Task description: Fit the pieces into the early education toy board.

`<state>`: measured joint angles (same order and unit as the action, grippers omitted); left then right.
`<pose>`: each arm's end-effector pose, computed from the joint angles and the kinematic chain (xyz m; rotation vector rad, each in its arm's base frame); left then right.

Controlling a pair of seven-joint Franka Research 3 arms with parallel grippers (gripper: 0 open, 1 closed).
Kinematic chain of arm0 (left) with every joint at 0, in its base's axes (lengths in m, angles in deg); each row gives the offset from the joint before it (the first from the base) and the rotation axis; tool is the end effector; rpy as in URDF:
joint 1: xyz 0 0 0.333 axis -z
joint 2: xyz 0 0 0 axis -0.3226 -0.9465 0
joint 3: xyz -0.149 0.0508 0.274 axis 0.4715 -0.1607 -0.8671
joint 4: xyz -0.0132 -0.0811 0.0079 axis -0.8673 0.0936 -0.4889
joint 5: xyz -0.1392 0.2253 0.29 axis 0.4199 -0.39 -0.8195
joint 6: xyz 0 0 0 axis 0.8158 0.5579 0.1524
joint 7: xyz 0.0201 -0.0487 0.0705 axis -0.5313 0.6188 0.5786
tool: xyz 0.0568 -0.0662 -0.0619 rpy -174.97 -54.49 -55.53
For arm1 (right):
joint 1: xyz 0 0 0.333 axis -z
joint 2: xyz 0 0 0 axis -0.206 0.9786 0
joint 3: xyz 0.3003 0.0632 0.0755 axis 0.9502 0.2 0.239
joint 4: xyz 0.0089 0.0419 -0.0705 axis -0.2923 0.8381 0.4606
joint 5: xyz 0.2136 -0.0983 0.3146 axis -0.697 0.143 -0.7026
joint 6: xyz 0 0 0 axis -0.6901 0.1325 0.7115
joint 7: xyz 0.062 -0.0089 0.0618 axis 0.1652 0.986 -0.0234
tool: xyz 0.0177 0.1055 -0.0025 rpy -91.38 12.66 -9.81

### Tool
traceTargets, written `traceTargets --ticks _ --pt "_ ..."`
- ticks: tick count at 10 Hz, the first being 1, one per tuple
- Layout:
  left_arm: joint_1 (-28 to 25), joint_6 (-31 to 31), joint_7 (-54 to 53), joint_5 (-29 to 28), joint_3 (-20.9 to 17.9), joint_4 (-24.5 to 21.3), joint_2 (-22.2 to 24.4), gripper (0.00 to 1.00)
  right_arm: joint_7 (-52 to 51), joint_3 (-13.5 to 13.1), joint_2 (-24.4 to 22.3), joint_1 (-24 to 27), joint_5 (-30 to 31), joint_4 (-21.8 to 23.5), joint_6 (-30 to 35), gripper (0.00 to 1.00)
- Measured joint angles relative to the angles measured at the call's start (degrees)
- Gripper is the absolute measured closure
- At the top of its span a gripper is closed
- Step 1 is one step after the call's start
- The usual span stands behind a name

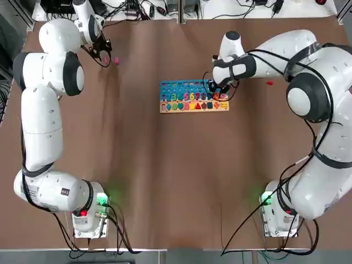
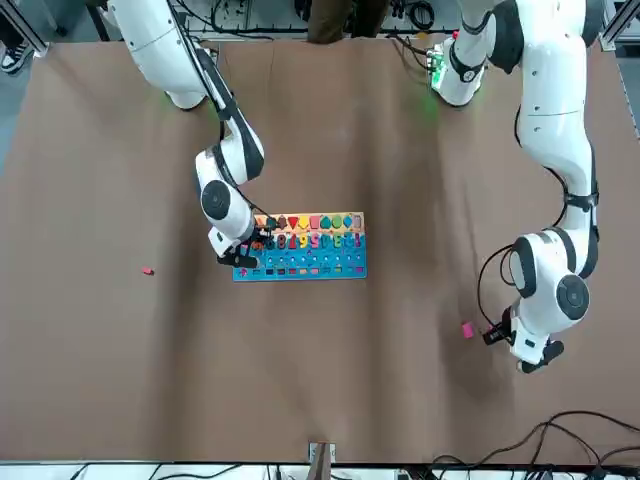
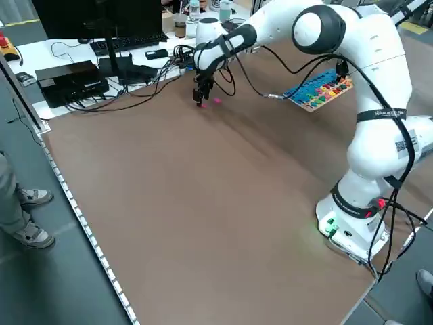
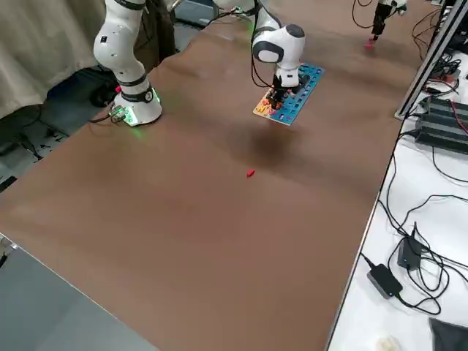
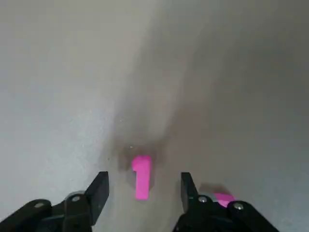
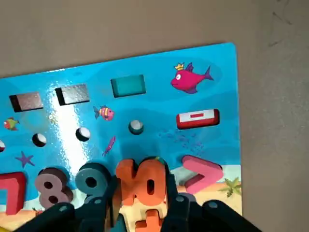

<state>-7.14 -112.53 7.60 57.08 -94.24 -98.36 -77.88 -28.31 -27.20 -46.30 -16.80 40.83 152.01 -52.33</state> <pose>0.7202 0.0066 0.1923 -3.0695 -0.6147 -0.0590 0.5152 0.2954 0.1833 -3.0797 0.1810 0.2066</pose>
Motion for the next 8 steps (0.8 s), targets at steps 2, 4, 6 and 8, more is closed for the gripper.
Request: traceTargets --ticks 2,4,6,8 --pt "0.0 -0.1 0.1 0.0 0.1 0.0 -0.4 0.33 -0.1 0.0 0.0 0.0 0.0 0.0 -0.3 0.59" --pt "0.0 -1.3 0.1 0.1 0.2 0.0 -0.8 0.35 -0.1 0.0 0.0 0.0 0.0 0.2 -1.0 0.59" --pt "0.0 -1.7 0.1 0.1 0.3 0.1 -0.9 0.38 -0.1 0.0 0.0 0.0 0.0 0.2 -1.0 0.59" --pt "0.0 -1.7 0.1 0.2 0.6 0.1 -0.9 0.41 -0.1 0.0 -0.1 0.0 0.0 0.6 -1.7 0.59"
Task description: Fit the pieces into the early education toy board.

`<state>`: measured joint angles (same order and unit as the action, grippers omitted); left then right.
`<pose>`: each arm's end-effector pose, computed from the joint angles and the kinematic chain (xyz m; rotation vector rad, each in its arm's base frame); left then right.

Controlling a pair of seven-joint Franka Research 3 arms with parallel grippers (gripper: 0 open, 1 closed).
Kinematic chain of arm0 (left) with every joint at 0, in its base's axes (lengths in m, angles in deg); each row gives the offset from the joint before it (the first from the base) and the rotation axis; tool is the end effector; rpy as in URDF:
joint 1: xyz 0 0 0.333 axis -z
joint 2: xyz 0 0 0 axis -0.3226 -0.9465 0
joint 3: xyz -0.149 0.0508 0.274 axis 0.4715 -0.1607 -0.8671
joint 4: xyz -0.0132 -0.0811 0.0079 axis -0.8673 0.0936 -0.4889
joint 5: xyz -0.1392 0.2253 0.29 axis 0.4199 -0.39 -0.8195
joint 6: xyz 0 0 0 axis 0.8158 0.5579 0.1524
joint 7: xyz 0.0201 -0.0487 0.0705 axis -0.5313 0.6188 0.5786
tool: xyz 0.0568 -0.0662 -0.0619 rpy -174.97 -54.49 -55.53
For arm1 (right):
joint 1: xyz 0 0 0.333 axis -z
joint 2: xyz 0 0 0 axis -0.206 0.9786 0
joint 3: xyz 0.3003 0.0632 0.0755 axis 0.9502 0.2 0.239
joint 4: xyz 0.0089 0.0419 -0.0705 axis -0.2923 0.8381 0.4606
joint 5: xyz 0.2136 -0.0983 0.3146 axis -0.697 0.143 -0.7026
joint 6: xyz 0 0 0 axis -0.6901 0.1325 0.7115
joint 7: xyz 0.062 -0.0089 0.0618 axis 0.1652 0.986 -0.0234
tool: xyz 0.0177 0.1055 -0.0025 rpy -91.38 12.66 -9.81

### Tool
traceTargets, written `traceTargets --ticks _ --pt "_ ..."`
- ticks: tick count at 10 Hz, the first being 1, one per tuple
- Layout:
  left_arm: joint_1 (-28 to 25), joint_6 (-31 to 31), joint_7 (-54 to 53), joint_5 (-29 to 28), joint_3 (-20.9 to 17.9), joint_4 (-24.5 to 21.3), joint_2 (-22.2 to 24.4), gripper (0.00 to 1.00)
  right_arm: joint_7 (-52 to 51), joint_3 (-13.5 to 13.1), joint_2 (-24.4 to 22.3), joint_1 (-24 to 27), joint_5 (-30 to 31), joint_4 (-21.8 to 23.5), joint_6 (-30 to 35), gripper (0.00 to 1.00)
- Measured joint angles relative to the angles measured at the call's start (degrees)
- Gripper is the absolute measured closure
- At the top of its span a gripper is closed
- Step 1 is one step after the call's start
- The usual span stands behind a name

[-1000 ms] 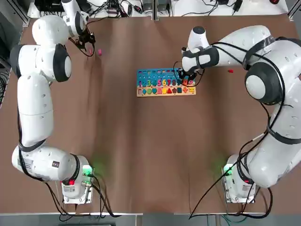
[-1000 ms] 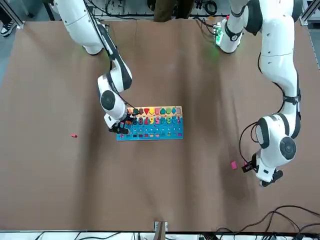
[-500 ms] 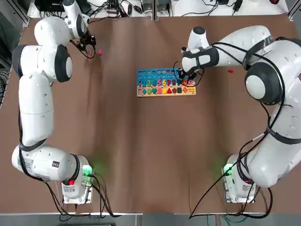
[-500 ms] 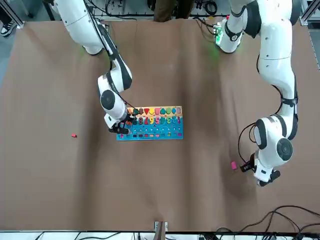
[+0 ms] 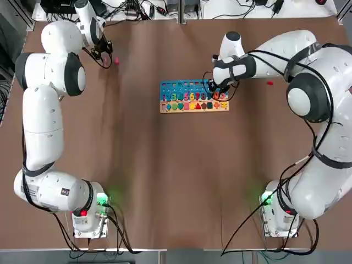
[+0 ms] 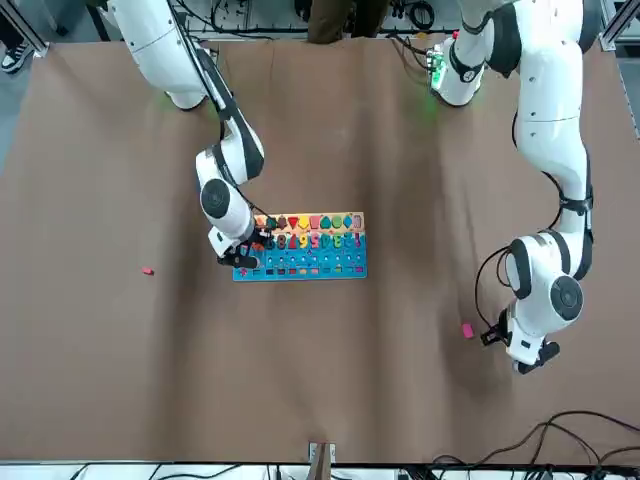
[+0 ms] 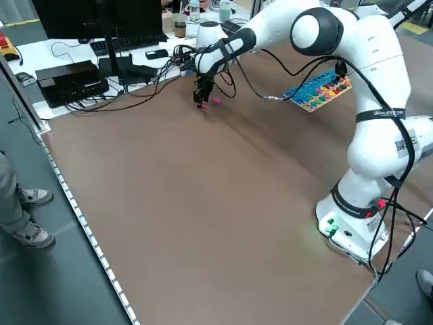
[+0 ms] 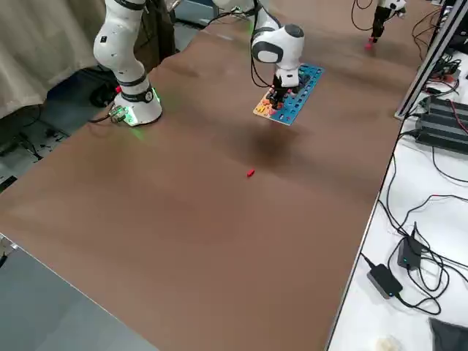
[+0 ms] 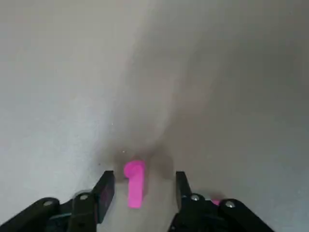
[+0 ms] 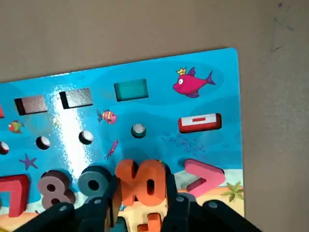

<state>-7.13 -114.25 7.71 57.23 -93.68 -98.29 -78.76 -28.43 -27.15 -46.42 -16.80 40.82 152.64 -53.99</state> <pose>0.7213 0.0014 0.1837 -3.0749 -0.6103 -0.0811 0.5147 0.2950 0.1828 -3.0734 0.1793 0.1777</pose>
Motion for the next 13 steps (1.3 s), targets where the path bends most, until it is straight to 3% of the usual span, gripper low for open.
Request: traceTargets --ticks 7,13 --pt "0.0 0.0 0.0 0.0 0.1 -0.1 -0.2 0.54 -0.1 0.0 -0.5 0.0 0.0 1.1 -0.9 0.59" --pt "0.2 -0.1 1.1 0.0 0.3 -0.5 -0.2 0.57 -0.7 0.1 -0.8 0.1 0.0 1.6 -1.4 0.59"
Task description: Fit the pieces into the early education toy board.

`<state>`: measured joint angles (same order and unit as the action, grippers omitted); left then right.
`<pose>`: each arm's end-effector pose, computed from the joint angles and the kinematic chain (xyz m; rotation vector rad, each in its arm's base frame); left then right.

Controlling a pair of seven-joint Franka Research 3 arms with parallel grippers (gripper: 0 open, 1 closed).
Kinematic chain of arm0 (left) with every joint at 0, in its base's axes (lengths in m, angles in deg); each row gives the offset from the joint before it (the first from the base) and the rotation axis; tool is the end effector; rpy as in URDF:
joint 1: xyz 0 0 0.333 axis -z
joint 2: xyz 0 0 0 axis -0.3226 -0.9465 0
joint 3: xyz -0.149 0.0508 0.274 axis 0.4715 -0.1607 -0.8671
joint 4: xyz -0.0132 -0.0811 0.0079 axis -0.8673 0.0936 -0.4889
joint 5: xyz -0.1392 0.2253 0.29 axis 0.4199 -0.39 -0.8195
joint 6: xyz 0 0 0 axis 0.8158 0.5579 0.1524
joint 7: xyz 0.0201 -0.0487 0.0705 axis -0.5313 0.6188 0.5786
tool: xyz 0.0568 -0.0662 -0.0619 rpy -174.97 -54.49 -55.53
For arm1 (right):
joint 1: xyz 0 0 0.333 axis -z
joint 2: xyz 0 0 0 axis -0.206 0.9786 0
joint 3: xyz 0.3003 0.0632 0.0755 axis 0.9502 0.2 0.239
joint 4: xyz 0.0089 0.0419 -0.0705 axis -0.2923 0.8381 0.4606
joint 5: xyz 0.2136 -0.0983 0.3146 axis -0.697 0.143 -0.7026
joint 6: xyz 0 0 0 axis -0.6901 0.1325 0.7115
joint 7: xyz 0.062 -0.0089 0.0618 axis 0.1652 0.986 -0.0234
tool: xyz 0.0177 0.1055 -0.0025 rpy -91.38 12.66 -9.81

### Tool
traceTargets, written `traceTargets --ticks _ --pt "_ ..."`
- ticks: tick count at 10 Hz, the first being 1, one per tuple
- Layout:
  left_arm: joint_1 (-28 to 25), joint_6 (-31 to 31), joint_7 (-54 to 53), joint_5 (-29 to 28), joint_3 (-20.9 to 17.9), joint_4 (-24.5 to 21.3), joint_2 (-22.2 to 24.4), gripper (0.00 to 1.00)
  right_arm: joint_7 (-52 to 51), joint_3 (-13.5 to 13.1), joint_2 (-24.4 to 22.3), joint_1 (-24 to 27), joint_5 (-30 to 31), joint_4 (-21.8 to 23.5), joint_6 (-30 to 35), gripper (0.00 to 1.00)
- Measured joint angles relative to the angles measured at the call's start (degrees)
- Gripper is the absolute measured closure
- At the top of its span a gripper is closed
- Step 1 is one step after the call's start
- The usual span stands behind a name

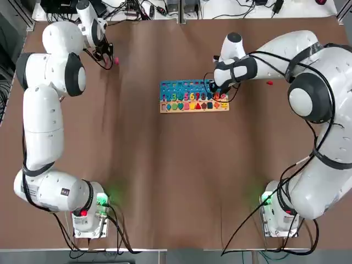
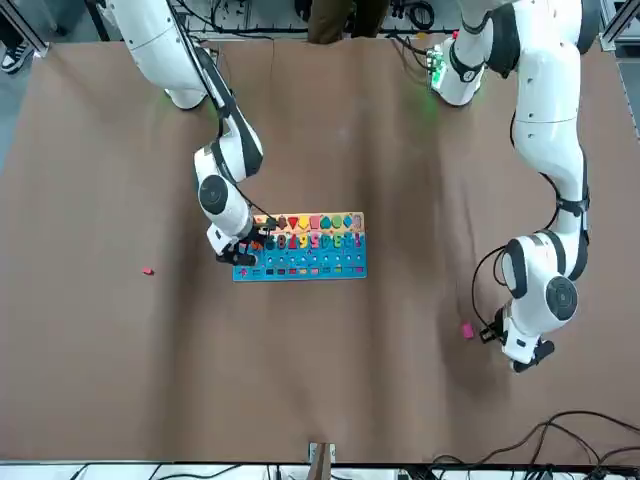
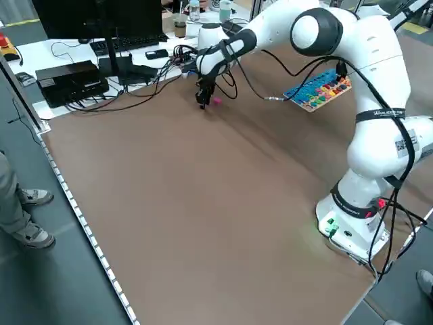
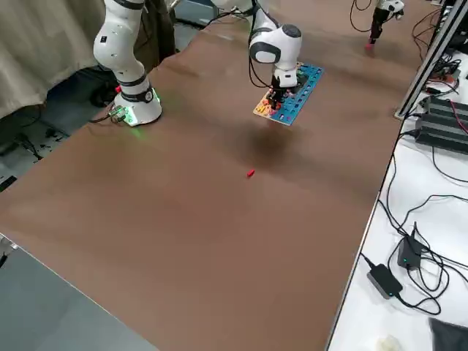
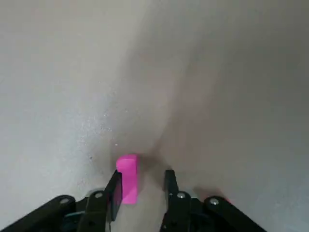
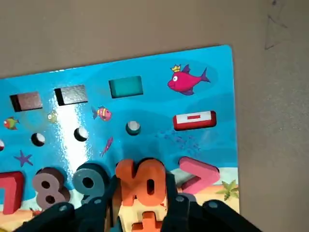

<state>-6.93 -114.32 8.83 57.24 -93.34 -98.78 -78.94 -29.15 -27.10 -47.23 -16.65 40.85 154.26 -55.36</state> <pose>0.7182 -0.0036 0.1773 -3.0727 -0.6321 -0.0631 0.5101 0.2907 0.1827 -3.0719 0.1647 0.1618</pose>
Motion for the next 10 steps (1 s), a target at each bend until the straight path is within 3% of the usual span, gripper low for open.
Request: traceTargets --ticks 10 --pt "-0.2 0.0 0.2 0.0 -0.1 -0.2 0.2 0.61 -0.6 1.3 -0.3 0.2 0.2 0.5 -0.1 0.59"
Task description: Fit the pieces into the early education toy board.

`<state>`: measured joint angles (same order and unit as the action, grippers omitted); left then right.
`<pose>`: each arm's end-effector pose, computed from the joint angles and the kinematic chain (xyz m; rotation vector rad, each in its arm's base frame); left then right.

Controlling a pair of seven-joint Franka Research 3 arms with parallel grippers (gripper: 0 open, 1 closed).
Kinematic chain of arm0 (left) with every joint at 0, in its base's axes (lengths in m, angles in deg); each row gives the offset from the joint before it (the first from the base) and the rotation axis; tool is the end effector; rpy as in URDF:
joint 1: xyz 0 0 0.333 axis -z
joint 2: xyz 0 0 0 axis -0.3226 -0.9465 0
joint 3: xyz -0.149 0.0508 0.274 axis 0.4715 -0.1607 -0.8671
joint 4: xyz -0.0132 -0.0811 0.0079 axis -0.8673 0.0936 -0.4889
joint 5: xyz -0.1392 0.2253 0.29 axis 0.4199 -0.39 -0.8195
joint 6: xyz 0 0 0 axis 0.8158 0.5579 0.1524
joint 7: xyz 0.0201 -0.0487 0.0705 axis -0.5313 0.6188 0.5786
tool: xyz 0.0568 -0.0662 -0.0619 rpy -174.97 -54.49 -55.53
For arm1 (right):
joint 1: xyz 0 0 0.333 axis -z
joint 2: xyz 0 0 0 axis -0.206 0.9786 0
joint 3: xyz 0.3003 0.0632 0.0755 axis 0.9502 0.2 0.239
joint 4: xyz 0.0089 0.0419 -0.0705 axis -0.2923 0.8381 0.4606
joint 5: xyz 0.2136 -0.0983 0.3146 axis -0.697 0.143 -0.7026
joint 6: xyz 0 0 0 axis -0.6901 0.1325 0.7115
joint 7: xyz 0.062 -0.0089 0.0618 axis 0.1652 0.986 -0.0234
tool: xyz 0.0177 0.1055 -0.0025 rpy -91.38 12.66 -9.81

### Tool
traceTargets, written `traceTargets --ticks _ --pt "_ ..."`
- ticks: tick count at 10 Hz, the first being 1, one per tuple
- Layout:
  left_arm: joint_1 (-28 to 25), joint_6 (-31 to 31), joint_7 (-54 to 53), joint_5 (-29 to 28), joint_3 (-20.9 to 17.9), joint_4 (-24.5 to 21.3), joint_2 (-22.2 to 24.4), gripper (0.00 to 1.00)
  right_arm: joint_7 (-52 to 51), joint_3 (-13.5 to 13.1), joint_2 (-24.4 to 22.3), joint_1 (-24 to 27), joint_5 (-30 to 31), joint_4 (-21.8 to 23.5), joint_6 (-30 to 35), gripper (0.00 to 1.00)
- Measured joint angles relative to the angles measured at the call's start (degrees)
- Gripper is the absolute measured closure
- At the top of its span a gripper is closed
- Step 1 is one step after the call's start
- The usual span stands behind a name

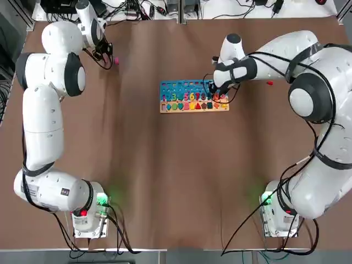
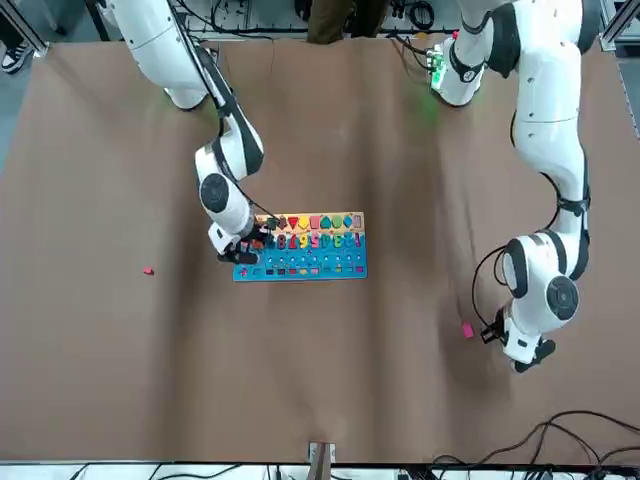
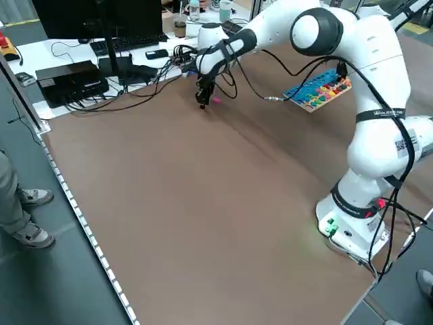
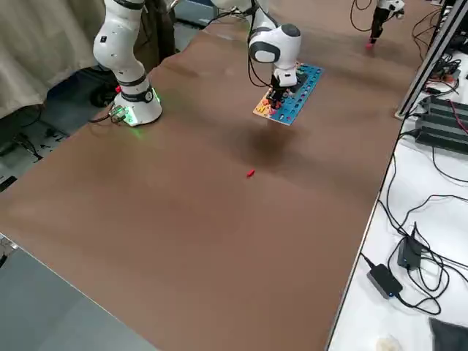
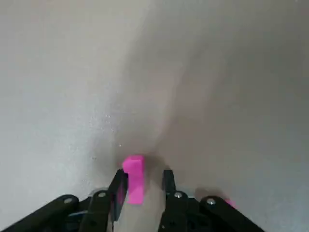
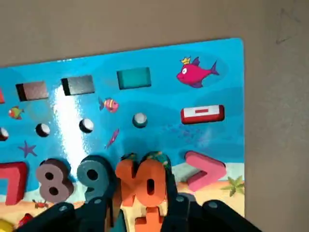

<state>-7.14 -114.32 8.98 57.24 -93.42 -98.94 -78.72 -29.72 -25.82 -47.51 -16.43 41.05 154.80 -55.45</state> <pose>0.7180 -0.0001 0.1790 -3.0701 -0.6439 -0.0651 0.5023 0.2987 0.1825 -3.0682 0.1204 0.1724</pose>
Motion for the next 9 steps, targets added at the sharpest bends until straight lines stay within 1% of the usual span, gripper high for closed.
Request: traceTargets --ticks 9 --pt "0.0 0.0 0.5 0.0 0.0 -0.7 0.7 0.64 -1.2 0.6 -0.1 0.6 -0.1 0.2 0.0 0.59"
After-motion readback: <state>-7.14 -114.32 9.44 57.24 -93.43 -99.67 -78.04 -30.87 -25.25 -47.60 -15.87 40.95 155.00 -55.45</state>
